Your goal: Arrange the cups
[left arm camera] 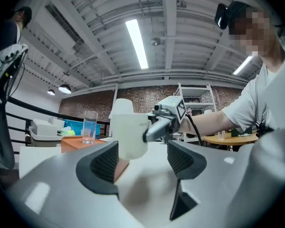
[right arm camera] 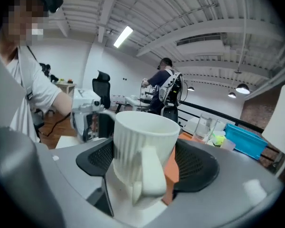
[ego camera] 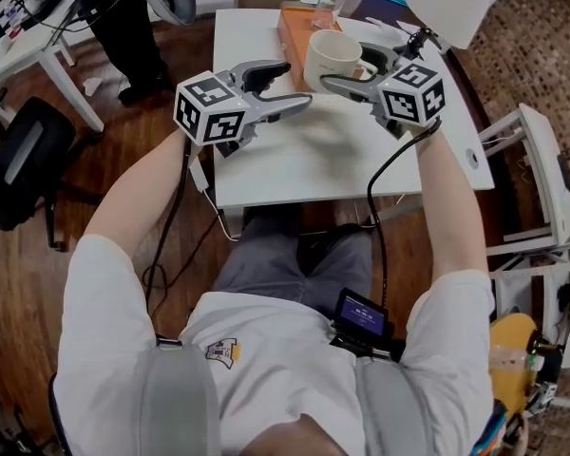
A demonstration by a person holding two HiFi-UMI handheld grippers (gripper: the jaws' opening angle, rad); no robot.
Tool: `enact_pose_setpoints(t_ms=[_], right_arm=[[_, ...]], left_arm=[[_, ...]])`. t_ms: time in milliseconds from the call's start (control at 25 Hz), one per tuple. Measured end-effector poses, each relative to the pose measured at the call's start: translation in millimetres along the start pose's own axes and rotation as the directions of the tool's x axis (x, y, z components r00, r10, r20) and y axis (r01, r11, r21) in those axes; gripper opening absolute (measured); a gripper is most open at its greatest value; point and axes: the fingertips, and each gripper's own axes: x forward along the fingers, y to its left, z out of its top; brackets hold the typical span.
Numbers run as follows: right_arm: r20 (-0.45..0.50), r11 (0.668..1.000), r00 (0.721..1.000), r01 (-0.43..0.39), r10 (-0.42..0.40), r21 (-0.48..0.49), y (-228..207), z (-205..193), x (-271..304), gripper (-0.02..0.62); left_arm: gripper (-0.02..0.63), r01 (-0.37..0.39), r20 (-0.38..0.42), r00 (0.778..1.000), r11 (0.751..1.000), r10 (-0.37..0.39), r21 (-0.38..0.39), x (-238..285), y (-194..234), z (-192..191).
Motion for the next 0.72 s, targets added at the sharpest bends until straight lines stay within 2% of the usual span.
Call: enact_pose_setpoints(t_ms=[200,360,480,720], right_arm=[[0.053,0.988,0.987,0.146,-0.149,0.057,-55,21,1,0.383],[0.014,0.962,0.966,0.258,-0.26,0.095,-94,0,16,0.377],[0.036,0.949,0.958,0.275,-0.283,0.151,-108,-9,23,0.376],[0.114,0.947,0.952,0.261,-0.285,0.19,-116,-9,29,0.376]], left_arm=[[0.273,0.034,-0.017,0.999,0.999,-0.034,-0.007,3,-17,-13],[0.258,0.054,0.008,0.999,0.998,-0.054,-0.029,7,-26,-13],[0.256,0.062,0.018,0.998,0.997,-0.062,-0.042,11,-29,-17],[0.249,0.045,0.036,0.998,0.998,-0.044,-0.032,16,-22,-17]])
